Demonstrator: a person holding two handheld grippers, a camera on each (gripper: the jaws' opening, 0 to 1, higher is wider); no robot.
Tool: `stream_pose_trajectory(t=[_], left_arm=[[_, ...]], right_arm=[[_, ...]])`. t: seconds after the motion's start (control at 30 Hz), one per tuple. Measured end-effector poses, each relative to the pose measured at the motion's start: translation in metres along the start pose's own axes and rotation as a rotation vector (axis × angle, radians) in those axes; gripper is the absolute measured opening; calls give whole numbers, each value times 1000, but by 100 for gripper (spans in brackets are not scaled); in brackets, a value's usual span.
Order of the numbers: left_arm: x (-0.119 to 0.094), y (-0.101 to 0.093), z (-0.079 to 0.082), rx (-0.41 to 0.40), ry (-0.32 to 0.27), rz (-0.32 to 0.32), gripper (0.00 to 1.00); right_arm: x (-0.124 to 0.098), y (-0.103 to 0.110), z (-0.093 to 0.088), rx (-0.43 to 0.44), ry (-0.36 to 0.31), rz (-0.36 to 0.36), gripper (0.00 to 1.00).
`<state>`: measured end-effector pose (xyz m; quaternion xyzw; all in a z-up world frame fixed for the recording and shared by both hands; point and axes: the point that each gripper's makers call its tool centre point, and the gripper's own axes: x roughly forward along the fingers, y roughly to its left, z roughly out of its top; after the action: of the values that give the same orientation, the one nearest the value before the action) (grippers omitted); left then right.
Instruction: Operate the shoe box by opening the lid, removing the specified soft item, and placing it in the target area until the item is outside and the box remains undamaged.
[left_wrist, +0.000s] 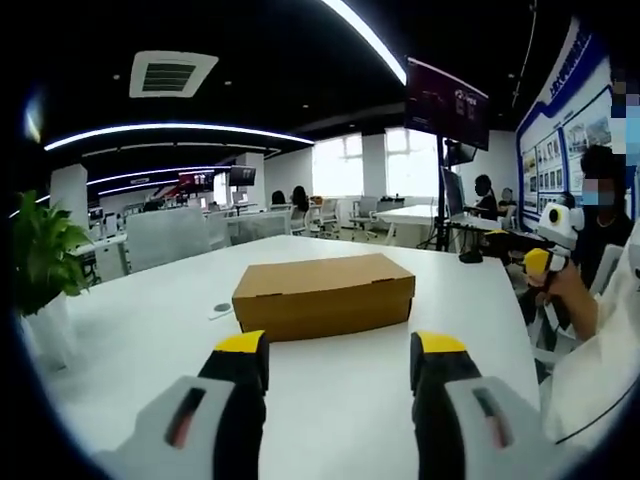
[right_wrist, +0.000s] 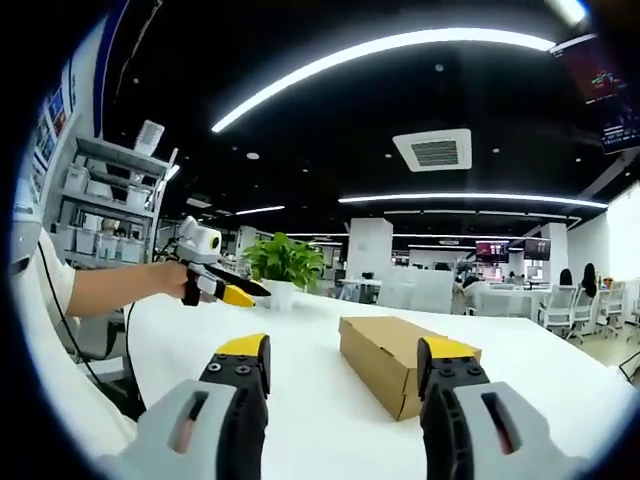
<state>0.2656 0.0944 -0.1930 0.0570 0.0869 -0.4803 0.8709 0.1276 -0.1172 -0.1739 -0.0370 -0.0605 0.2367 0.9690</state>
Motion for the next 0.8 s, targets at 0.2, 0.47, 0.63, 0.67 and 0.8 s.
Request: stream_pose_trajectory(t=[0.2,0.47,0.63,0.67,0.8], left_arm=[[2,2,-2,3,-2,6,59],[-1,15,11,0,-77,31,53],[-3,17,17,31,-62,35,53],[-2,18,18,20,-63,28,54],[0,18,18,16,-63,14,57]], right_arm=[[4,12,-7,3,11,40,56],[4,13,-10,8,24,48,52],[3,-4,-8,-36,15,-44,65],[3,-9,-7,-27,10,-59,65],[2,-16,-6,-10,-3,-89,68]])
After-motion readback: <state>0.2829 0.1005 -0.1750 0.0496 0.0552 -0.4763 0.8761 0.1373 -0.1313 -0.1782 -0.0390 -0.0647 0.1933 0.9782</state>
